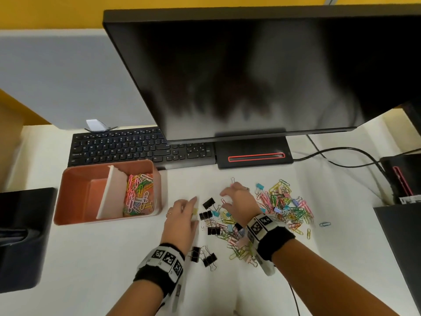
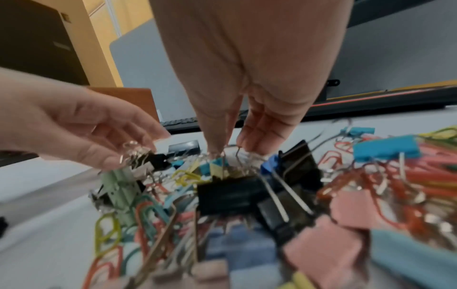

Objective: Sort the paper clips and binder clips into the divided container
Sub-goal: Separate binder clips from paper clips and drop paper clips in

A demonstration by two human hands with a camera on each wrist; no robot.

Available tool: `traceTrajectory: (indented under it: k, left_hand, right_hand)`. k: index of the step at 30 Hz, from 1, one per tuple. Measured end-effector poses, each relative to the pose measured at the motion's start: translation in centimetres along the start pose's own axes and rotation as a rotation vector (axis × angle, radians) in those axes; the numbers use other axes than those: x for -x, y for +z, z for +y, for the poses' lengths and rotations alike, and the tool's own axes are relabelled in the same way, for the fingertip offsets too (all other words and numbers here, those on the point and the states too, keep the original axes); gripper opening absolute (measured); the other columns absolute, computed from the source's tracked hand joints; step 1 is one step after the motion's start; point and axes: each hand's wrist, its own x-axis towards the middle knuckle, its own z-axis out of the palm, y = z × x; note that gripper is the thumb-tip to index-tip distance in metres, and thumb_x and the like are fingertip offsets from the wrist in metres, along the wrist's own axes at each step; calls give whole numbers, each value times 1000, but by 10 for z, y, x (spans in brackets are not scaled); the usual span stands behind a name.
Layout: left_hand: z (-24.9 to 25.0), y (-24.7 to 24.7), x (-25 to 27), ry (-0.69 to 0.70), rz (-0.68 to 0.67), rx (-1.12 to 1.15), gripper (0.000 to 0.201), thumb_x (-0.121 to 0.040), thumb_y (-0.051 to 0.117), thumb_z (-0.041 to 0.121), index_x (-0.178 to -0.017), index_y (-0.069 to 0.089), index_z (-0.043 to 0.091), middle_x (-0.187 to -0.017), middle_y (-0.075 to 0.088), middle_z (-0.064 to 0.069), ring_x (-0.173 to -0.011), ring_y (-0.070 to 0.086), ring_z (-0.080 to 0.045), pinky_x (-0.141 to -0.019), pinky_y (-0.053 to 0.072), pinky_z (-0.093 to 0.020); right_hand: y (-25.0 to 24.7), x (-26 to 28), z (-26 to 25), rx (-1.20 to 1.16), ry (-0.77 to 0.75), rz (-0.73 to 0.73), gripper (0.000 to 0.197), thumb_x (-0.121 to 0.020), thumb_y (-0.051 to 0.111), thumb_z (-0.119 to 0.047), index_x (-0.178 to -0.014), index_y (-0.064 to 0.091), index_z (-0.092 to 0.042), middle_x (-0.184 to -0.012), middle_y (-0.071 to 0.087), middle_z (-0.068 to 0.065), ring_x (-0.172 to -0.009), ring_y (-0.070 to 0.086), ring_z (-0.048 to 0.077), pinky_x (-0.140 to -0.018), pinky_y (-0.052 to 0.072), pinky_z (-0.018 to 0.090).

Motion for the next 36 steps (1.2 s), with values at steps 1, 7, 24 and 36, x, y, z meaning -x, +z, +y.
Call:
traceTrajectory:
  k: [1,7,24,36]
  left_hand:
    - [2,1,-3,4,7,-5,43,-85,56,8,-126,50,21,-127,43,-3,-112,41,-19,-99,39,-29]
    - [5,-6,-9,-5,75,94,30,-83,52,-1,-108,60,14,-114,49,-6,-103,50,-24,-95,45,-35]
    - [-4,7,11,-59,70,-13,28,-82,60,5,-110,60,8,-112,54,-8,-101,53,-27,-91,48,-38]
    - [0,11,-2,-47,16,-22,13,-83,54,4,-89,63,10,-85,59,-7,-82,53,-25,-70,45,-30]
  right_hand:
    - [2,-3,-2,9,7,-9,20,-89,56,-14,-109,62,-15,-120,54,4,-99,58,16,-89,46,24]
    - [-3,-1,3,-62,25,-37,20,-92,50,-9,-105,65,-12,-106,68,6,-92,61,13,-87,52,24]
    - [-13,15,24,100,-34,-31,10,-85,63,-12,-95,63,-14,-111,50,-1,-89,50,10,-77,36,15]
    - [-23,7,18,94,-53,-198,19,-87,51,-5,-96,68,-5,-103,65,8,-97,60,20,-83,46,22]
